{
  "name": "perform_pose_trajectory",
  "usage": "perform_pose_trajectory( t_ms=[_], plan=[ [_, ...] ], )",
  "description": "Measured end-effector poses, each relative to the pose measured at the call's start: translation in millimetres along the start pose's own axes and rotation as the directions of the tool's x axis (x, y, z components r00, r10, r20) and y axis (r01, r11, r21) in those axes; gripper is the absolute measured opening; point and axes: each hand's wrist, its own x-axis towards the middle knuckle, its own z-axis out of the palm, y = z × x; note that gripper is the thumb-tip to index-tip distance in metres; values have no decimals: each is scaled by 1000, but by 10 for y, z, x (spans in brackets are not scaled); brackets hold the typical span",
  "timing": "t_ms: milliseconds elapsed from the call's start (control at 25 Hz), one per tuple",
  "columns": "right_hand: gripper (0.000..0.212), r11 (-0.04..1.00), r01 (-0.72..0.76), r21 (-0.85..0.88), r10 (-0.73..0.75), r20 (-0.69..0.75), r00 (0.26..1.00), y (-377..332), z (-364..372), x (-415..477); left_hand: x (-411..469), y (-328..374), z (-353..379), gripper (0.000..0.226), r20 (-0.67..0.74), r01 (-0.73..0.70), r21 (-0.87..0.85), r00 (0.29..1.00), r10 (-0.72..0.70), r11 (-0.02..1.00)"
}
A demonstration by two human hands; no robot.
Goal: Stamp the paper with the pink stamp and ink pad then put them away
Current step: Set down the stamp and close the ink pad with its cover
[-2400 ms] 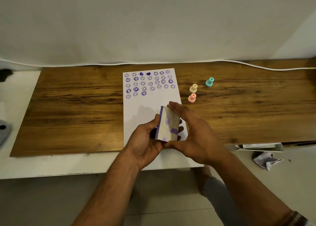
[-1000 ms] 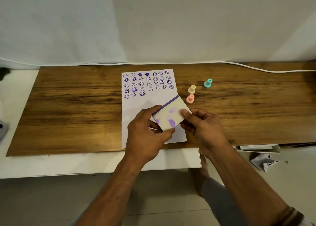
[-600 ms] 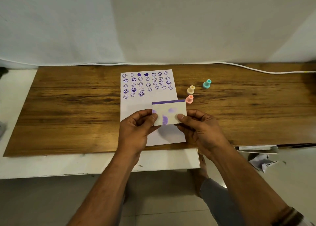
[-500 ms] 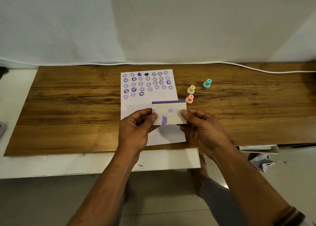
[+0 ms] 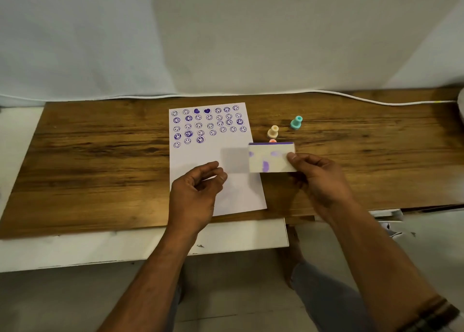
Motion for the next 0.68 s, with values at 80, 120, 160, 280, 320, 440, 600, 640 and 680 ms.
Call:
perform_pose_trajectory(
  t_ms=[80, 120, 160, 280, 320, 440, 600, 640, 680],
  plan=[
    [21, 996, 2, -95, -19, -182, 983, 7, -222, 154, 6, -4, -33, 30, -14, -5, 44, 1000, 6, 999],
    [22, 990, -4, -142, -32, -249, 968, 25, -311, 225, 9, -4, -44, 30, -21, -11, 60, 1000, 12, 998],
    [23, 981, -15, -192, -43, -294, 955, 46, -376, 285, 12, -5, -48, 30, -27, -15, 67, 1000, 17, 998],
    [27, 941, -51, -335, -74, -349, 934, 100, -447, 377, 14, -17, -32, 26, -37, -16, 59, 999, 19, 998],
    [29, 925, -42, -376, -103, -357, 928, 111, -452, 390, 14, -17, -26, 25, -39, -11, 52, 999, 13, 999],
    [32, 835, 1, -550, -235, -355, 905, 137, -451, 397, 16, -23, -28, 25, -38, -8, 51, 999, 10, 999],
    [30, 710, 27, -704, -349, -317, 882, 154, -398, 356, 31, -21, -44, 26, -52, -29, 62, 998, 33, 998],
    [31, 689, 24, -725, -361, -314, 878, 139, -389, 339, 33, -21, -47, 28, -49, -30, 56, 998, 32, 998],
    [31, 679, 22, -734, -372, -318, 872, 123, -376, 314, 34, -23, -55, 29, -47, -27, 49, 998, 30, 998]
  ],
)
